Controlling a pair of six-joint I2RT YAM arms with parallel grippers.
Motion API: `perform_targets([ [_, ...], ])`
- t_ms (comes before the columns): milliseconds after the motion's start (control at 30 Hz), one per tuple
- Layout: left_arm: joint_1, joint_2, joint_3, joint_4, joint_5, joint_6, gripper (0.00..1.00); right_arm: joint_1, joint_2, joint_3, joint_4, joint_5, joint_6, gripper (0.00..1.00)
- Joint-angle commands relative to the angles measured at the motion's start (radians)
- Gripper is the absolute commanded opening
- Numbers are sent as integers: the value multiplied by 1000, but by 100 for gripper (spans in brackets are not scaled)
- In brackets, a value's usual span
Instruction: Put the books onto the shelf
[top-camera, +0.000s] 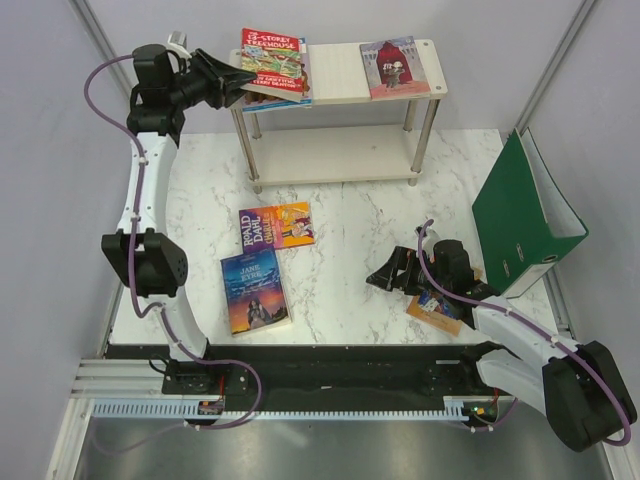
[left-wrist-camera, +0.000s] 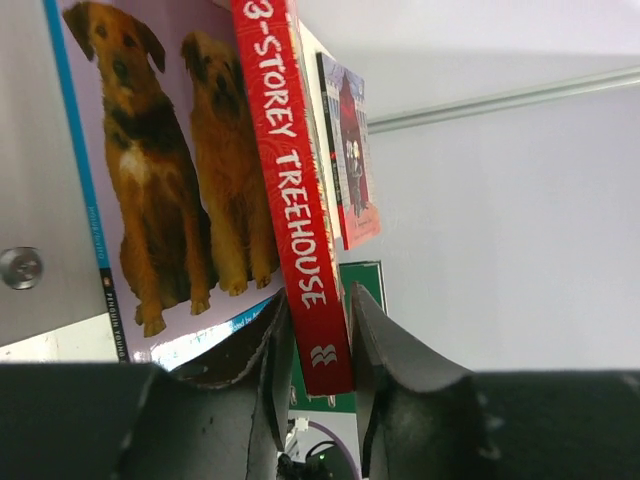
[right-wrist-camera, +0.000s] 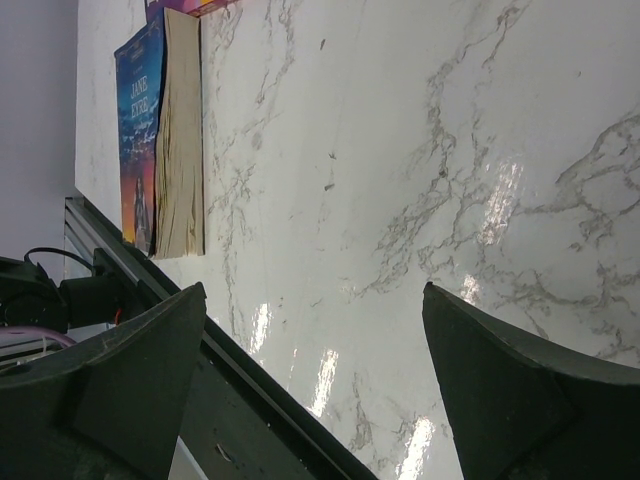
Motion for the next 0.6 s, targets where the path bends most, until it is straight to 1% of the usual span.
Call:
perform_targets([
  [0,34,8,89,-9,33,-18,36,3,1,-3,40,-12,3,96],
  [33,35,11,97,-30,48,-18,41,5,1,-4,40,-12,3,96],
  [100,41,14,106,-46,56,-10,41,5,6,-4,41,-11,3,96],
  [233,43,18,106,-66,64,10,47,5,12,-1,44,-14,3,96],
  [300,41,34,115,-73,82,10,47,5,12,-3,44,-12,4,96],
  [367,40,38,117,-83,88,13,41,5,14,-1,44,-12,4,96],
  [400,40,41,117,-83,90,13,34,3,17,1,44,-12,4,96],
  [433,40,43,120,-83,90,13,12,5,18,1,46,-12,6,96],
  [467,40,46,123,-83,87,12,3,5,21,-1,48,-14,4,96],
  [567,34,51,161,-81,88,22,2,5,24,-1,49,-15,6,97],
])
